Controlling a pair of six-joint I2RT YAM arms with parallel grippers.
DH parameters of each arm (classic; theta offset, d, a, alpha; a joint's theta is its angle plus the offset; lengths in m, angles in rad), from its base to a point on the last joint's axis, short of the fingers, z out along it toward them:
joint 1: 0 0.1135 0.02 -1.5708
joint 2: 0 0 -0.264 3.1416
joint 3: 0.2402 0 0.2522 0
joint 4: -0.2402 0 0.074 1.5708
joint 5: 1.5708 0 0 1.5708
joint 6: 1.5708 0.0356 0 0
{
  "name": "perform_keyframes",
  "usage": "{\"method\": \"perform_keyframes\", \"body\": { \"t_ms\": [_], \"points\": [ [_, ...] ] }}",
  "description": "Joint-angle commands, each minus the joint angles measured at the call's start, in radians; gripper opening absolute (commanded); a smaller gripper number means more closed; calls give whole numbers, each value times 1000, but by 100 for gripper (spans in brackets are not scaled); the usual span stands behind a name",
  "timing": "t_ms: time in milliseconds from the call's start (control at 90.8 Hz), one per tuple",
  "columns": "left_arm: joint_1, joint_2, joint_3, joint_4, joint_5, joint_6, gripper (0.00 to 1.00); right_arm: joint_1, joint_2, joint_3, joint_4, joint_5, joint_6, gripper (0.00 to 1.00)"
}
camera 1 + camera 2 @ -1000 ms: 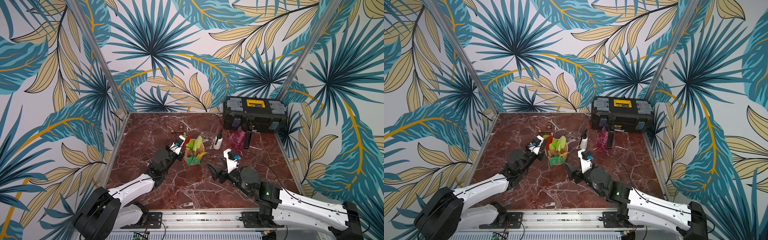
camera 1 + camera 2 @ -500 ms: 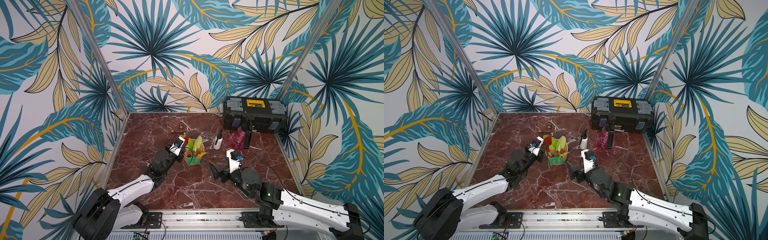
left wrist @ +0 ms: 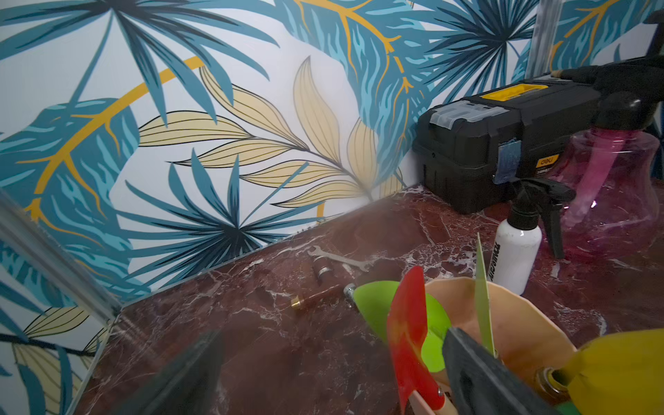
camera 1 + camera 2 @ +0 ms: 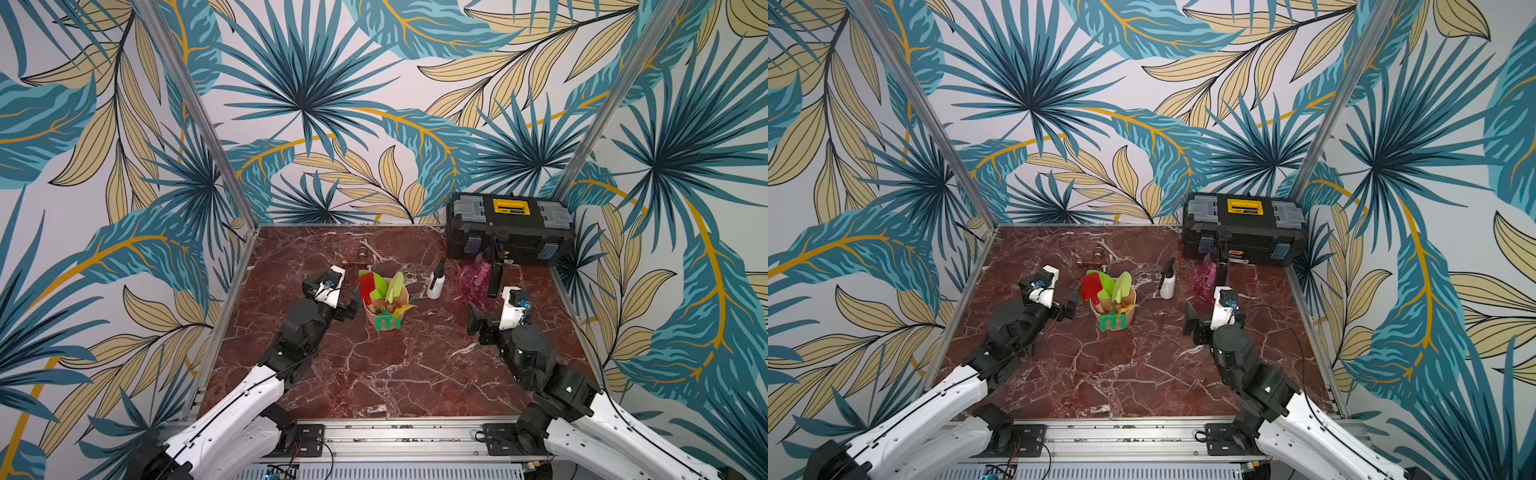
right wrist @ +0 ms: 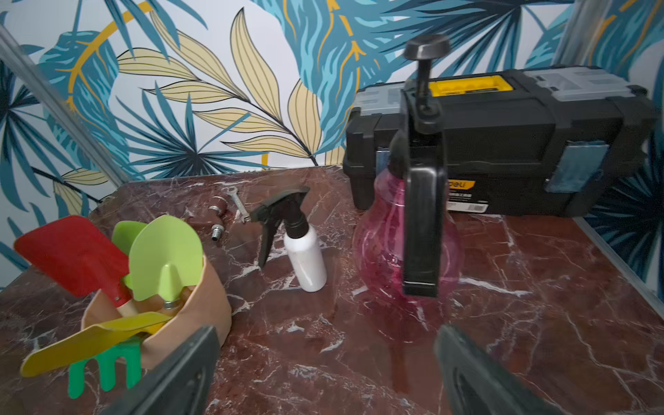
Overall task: Organize the gardening tools
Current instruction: Reset both arms
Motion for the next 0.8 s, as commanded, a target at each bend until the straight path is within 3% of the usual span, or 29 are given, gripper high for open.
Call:
{"method": "perform_keyframes", "body": {
  "t_ms": [0,88,220,418,551,793],
  "points": [
    [30,-90,-88,-85,-100,-51,100,-65,-29,-48,-49,0,8,99],
    [58,-129,-164,-78,-150,-72,100,-137,18,-61,-75,-19,41,99],
    [123,-89,-230,-23,-156,-56,100,-276,140,-58,-50,-152,26,99],
    [251,63,-267,138,-66,-63,100,-656,301,-86,96,-517,-55,99],
    [305,135,-264,236,-21,-43,100,-763,363,-136,281,-571,-122,99],
    [403,363,-201,431,167,-13,100,-815,521,-294,840,-466,-278,99]
  ]
}}
